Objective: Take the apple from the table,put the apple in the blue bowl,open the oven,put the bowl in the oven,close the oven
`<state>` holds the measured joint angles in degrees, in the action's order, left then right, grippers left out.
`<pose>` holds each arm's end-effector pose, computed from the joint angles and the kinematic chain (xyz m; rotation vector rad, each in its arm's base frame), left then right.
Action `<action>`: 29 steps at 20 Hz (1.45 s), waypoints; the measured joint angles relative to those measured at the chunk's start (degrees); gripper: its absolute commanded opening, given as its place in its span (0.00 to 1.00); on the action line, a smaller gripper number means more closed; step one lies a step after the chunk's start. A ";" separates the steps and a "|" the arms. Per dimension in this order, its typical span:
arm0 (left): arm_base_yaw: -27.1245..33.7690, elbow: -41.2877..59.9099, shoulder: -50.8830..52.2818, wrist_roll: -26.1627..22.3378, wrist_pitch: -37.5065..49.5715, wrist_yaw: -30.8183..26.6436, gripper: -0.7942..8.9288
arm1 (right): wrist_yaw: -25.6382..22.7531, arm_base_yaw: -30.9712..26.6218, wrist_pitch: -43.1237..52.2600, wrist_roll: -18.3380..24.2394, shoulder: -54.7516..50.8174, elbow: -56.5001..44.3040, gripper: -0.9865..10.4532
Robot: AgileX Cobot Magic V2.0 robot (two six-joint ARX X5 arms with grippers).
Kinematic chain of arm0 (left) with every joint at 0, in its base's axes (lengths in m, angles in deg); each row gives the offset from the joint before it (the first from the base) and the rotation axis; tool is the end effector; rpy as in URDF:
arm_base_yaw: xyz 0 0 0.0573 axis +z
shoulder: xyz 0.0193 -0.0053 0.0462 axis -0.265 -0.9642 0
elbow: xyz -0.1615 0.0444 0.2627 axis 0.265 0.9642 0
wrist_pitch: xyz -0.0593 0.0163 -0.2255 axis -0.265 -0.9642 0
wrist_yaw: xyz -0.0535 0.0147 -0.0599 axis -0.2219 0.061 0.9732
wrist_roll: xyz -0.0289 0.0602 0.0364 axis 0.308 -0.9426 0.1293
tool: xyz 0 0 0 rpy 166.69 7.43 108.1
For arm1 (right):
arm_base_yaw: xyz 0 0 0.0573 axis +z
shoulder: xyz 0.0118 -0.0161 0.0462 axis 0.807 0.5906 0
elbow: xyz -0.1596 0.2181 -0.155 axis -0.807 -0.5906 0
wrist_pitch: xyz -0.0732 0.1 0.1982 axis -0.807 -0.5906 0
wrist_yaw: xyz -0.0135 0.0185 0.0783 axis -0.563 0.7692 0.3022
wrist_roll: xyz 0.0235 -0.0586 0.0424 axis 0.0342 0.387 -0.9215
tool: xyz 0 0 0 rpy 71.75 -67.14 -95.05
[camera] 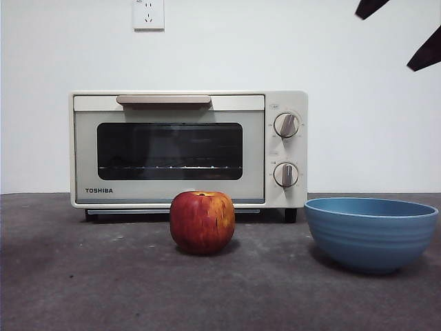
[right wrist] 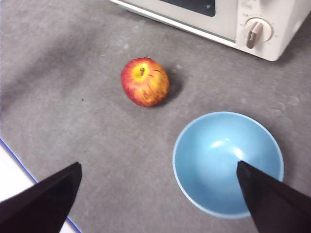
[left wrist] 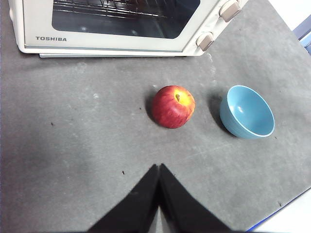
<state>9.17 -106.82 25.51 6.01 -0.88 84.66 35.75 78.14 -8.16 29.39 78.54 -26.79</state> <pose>0.0592 -0.0360 0.3049 -0.2578 0.6550 -0.5477 0.1115 0.0743 0.3228 0.0321 0.7571 0.7326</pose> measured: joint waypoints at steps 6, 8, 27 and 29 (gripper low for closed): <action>0.00 0.00 0.00 0.00 0.04 -0.02 0.09 | -2.32 7.98 9.42 -4.00 8.41 1.25 0.54; 0.00 0.00 0.00 0.00 0.04 -0.02 0.09 | -4.98 11.34 10.25 -4.52 13.92 4.11 0.54; 0.00 0.00 0.00 0.00 0.02 -0.02 0.09 | -15.12 18.03 14.01 -4.55 55.60 24.74 0.54; 0.00 0.00 0.00 0.00 0.04 -0.02 0.09 | -15.23 18.03 15.19 -4.55 57.42 24.74 0.54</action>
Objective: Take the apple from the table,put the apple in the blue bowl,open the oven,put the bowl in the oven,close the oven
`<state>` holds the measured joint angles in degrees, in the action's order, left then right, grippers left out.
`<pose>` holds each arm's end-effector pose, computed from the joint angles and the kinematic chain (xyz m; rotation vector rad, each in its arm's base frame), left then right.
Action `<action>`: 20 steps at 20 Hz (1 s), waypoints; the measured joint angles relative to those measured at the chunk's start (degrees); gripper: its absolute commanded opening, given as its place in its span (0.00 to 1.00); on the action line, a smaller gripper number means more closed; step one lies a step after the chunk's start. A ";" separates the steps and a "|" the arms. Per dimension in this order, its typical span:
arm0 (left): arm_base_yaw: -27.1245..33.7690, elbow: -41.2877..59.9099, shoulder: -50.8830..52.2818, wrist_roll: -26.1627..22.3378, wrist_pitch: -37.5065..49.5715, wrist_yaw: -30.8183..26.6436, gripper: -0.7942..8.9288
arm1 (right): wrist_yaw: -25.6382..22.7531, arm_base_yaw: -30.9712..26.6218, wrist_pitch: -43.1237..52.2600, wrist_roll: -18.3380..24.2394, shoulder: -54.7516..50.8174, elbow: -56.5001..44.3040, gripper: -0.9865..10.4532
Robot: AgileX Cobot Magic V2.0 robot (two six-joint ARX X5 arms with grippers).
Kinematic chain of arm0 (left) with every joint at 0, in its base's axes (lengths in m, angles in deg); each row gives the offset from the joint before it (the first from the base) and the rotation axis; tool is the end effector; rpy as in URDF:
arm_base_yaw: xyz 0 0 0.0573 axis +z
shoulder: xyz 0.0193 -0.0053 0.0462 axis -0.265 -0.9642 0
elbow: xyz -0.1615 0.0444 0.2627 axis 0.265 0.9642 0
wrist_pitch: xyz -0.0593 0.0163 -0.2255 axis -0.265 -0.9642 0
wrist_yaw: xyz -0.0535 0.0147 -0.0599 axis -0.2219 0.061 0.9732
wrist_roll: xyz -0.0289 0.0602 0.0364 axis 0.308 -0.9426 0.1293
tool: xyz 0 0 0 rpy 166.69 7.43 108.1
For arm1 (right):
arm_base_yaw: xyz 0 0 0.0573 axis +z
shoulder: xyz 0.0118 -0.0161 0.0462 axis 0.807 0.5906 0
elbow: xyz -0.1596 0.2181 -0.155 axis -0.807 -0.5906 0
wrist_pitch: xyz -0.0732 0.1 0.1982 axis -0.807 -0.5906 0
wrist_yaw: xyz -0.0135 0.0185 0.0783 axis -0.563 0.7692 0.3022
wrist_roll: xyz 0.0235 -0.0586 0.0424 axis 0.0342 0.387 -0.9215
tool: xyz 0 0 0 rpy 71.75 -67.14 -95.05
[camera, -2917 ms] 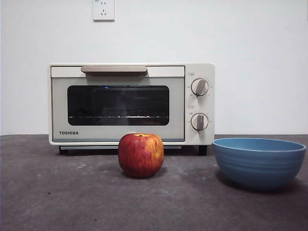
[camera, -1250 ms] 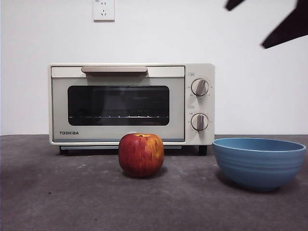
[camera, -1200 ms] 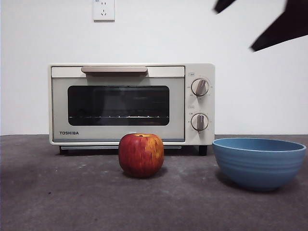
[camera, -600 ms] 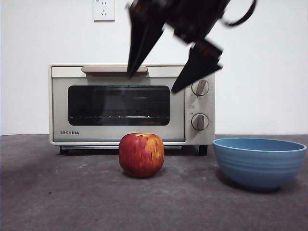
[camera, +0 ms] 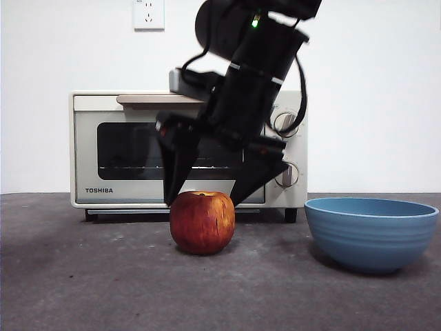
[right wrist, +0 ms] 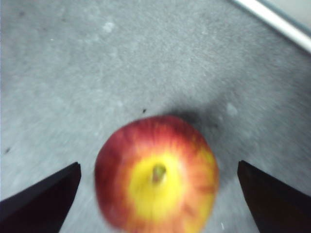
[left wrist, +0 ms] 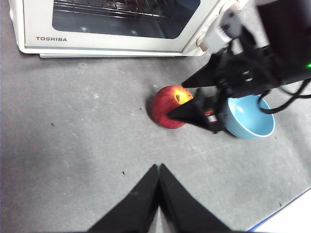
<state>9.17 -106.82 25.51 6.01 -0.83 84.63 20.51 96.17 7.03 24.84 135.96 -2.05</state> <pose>0.0593 -0.0360 0.3050 -0.2575 0.6541 -0.5473 0.2901 0.2728 0.2289 -0.2103 1.0443 0.6891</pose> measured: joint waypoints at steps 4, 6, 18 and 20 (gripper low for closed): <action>0.00 -0.02 0.00 0.00 -0.02 0.00 0.09 | -0.74 0.02 1.53 -0.02 2.93 0.00 0.53; -0.07 -0.02 0.00 0.00 -0.04 0.00 0.09 | -1.42 0.00 1.60 -0.61 4.15 0.00 0.48; -0.07 -0.02 -0.33 0.00 0.02 0.00 0.09 | -1.31 0.37 -2.67 -2.43 -1.42 0.76 0.37; -0.07 -0.02 -0.63 -0.07 0.02 0.00 0.09 | -1.31 0.11 -4.92 -2.38 -7.02 1.36 0.37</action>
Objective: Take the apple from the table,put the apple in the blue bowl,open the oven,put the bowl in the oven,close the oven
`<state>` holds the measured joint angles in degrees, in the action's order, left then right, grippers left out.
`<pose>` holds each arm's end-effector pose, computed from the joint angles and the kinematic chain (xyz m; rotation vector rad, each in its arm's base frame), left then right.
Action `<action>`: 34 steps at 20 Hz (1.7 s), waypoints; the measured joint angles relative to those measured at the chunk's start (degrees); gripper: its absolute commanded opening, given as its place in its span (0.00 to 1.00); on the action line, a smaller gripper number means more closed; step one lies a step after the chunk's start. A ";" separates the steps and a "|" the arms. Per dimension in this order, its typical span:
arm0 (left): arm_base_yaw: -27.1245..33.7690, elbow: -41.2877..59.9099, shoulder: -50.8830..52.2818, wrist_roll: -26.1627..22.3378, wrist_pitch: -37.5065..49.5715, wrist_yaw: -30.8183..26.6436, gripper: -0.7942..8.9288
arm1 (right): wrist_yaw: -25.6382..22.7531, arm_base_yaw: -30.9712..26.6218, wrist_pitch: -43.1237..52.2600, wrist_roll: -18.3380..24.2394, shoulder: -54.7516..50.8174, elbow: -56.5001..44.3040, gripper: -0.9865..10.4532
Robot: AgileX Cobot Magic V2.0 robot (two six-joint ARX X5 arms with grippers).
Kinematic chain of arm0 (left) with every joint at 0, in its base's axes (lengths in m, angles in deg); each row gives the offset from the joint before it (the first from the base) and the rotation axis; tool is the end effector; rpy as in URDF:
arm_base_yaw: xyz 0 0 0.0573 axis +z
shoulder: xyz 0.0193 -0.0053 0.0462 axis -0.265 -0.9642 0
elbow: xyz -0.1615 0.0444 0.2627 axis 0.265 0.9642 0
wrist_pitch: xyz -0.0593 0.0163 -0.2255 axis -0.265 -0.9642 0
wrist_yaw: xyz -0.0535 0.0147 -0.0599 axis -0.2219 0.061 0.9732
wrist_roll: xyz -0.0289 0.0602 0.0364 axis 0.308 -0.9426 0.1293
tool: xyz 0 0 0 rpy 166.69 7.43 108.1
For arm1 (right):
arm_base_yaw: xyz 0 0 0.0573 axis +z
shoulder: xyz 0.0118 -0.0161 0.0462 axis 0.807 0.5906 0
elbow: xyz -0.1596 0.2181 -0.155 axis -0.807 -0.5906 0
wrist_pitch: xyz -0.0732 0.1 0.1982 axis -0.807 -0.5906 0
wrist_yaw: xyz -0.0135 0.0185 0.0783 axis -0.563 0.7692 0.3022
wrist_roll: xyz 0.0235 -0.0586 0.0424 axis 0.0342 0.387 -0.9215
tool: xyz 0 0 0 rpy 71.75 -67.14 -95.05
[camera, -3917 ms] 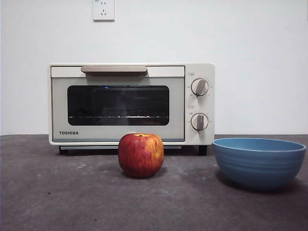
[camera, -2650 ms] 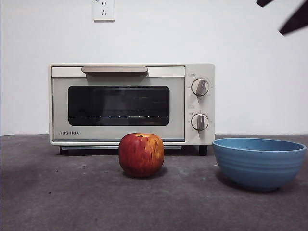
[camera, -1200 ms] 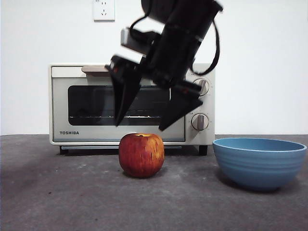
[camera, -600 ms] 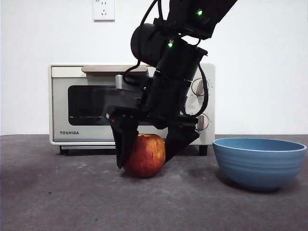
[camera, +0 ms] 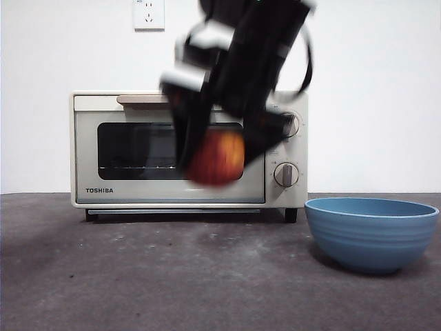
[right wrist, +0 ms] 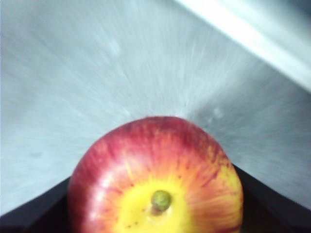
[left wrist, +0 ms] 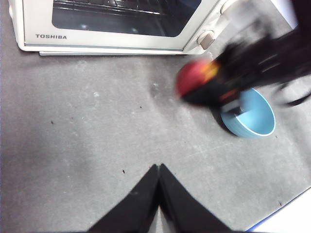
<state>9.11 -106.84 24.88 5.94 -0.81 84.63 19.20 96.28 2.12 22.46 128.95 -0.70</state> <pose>0.0615 -0.0363 0.3047 -0.2579 0.6641 -0.5473 0.2731 0.2563 0.2747 -0.1639 0.9937 0.6623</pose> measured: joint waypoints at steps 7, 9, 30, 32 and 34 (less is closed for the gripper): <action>0.00 0.00 -0.02 -0.26 0.02 0.00 0.09 | -6.38 -4.81 -15.41 1.79 -15.74 -0.83 0.38; 0.02 0.00 -0.02 -0.39 0.02 0.00 0.09 | -7.61 -6.86 -15.06 1.99 -19.89 -5.99 0.38; 0.00 0.00 -1.03 -0.26 2.95 0.00 0.09 | -6.84 -13.38 8.87 2.12 -23.61 -30.82 0.48; 0.00 -0.02 -2.97 0.33 6.25 0.00 0.09 | -7.17 -14.25 5.88 2.82 -25.83 -27.82 0.48; -0.59 -0.02 -6.19 1.01 10.12 0.00 0.09 | -7.19 -15.02 2.47 3.28 -29.42 -24.59 0.48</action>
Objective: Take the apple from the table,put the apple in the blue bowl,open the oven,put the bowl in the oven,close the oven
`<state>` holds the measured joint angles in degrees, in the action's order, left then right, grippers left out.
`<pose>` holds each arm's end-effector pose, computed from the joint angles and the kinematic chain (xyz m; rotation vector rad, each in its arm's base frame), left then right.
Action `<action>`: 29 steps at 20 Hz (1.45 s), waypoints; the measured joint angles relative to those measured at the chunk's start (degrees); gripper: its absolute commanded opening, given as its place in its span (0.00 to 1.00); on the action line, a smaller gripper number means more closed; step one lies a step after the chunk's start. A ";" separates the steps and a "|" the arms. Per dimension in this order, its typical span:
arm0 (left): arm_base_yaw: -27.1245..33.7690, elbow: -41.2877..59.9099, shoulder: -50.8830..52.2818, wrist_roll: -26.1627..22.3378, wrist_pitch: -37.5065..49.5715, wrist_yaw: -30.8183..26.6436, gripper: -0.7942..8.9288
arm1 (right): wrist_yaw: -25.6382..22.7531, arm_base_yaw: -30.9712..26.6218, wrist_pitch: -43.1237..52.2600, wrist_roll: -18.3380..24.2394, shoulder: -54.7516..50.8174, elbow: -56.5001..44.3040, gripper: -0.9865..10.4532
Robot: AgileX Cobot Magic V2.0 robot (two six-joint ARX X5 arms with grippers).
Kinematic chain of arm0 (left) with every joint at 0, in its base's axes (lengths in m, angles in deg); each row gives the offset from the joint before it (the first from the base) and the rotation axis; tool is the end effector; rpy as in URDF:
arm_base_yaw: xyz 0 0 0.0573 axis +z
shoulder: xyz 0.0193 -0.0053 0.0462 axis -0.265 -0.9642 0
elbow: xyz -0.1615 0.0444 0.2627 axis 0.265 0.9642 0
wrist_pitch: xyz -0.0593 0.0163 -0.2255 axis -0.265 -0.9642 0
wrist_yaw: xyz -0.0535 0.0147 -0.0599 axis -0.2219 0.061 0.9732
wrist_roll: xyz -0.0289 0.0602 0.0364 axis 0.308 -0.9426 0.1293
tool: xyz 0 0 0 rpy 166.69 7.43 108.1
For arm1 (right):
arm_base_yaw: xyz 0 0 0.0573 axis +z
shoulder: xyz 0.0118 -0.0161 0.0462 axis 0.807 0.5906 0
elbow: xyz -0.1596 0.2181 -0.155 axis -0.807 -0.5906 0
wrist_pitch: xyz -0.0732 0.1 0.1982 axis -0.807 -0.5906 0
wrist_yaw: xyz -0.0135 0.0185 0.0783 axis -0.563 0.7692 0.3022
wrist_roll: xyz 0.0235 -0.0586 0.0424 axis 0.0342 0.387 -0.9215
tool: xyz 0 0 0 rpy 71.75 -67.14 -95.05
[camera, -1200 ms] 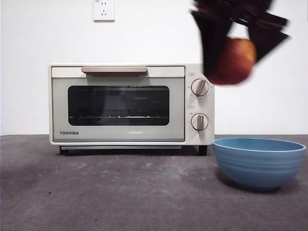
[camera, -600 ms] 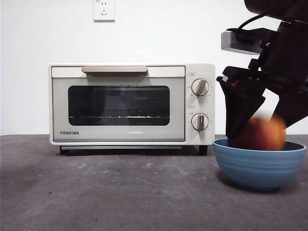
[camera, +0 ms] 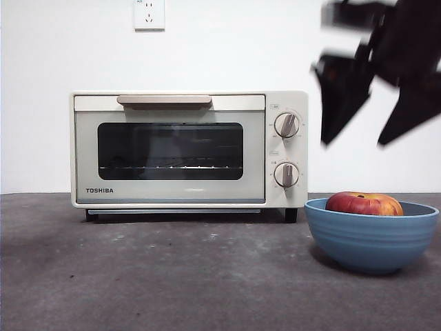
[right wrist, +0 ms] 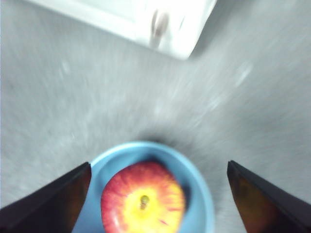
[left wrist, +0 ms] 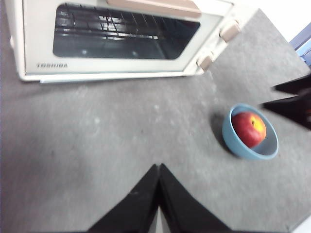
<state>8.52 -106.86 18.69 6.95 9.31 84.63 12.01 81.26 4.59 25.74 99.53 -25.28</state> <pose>0.0951 -0.0410 0.3159 -0.2589 0.6025 -0.5612 0.2070 0.1042 0.2890 -0.1047 0.8333 0.3531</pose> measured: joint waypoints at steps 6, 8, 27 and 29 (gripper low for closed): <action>-4.70 -2.89 -14.29 2.38 16.17 -2.45 0.09 | -0.02 -3.80 -15.34 0.20 -9.46 1.14 0.48; -6.43 -6.34 -20.00 2.51 19.52 -4.68 0.09 | 0.02 -5.31 -19.43 0.20 -11.10 1.14 0.48; -10.84 -26.53 -49.96 -2.16 26.38 -10.49 0.09 | 0.28 -7.65 -26.62 -0.26 -12.24 1.14 0.48; -10.97 -26.80 -50.75 -2.64 26.75 -10.21 0.09 | 0.28 -7.65 -26.58 -0.28 -12.24 1.14 0.48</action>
<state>-2.46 -133.66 -32.06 4.30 36.06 74.43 12.30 73.61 -21.99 25.45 87.29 -24.15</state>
